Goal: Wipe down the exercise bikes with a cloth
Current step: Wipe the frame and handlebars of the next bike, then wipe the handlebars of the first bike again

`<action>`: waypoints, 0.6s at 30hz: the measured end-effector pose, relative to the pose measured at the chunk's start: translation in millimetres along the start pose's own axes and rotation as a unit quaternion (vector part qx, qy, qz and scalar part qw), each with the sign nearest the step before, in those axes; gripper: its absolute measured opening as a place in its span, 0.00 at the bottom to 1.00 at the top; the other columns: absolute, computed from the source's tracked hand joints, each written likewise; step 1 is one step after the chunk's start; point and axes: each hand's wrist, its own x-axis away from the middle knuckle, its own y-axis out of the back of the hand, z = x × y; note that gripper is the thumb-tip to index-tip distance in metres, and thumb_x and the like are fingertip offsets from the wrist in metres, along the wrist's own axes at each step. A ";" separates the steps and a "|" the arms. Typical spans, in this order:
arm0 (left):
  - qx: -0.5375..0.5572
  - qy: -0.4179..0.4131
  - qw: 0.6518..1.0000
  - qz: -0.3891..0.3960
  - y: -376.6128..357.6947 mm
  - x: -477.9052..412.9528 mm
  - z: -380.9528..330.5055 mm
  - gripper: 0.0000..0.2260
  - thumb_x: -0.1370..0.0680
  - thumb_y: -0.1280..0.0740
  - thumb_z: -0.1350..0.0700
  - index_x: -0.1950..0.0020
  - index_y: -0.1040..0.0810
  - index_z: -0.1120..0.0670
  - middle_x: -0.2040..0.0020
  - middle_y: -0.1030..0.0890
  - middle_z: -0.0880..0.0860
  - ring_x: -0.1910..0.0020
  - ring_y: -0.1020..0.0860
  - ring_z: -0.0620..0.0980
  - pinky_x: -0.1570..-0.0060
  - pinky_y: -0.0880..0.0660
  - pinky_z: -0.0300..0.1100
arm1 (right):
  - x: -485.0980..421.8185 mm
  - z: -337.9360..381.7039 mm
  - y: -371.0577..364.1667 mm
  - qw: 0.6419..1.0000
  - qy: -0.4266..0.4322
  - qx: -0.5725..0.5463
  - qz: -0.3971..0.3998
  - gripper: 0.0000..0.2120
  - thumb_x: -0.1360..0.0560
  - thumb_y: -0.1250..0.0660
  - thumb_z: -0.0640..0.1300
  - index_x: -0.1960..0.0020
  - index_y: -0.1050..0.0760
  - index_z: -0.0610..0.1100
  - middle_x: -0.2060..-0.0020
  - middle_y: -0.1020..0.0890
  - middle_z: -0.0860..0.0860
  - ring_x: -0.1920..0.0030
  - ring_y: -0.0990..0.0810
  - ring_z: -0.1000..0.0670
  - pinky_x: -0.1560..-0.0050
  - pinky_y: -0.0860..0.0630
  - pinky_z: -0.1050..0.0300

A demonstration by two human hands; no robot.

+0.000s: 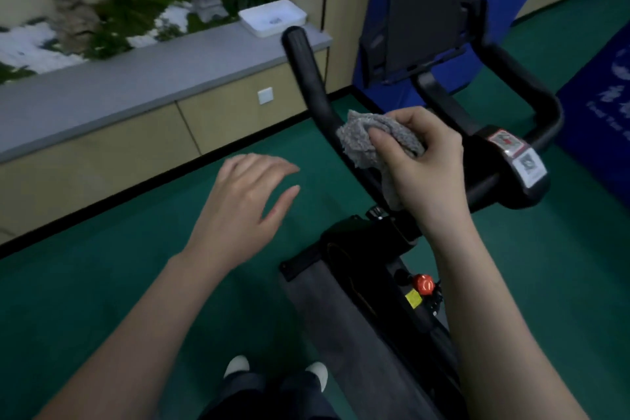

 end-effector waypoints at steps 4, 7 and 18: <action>-0.046 0.102 0.991 0.069 12.8 47.8 28.1 0.20 0.21 0.45 0.44 0.39 0.23 0.55 0.43 0.20 0.50 0.42 0.24 0.52 0.35 0.37 0.46 | 14.0 16.9 -35.3 0.997 0.024 -0.028 0.069 0.03 0.27 0.30 0.43 0.57 0.23 0.45 0.65 0.20 0.57 0.62 0.22 0.56 0.58 0.25 0.55; -0.062 0.164 0.980 0.089 24.2 80.6 45.7 0.19 0.20 0.42 0.43 0.37 0.24 0.53 0.41 0.21 0.49 0.40 0.25 0.50 0.33 0.38 0.47 | 27.6 32.6 -65.7 0.991 0.040 -0.043 0.120 0.03 0.27 0.29 0.42 0.57 0.23 0.46 0.65 0.20 0.57 0.62 0.21 0.56 0.56 0.25 0.54; -0.107 0.356 0.927 0.053 87.8 255.4 76.4 0.18 0.23 0.35 0.46 0.38 0.23 0.55 0.41 0.20 0.51 0.39 0.24 0.52 0.33 0.37 0.50 | 131.1 108.4 -179.6 0.945 0.070 -0.099 0.304 0.04 0.27 0.29 0.41 0.58 0.23 0.48 0.65 0.19 0.58 0.63 0.21 0.58 0.58 0.25 0.59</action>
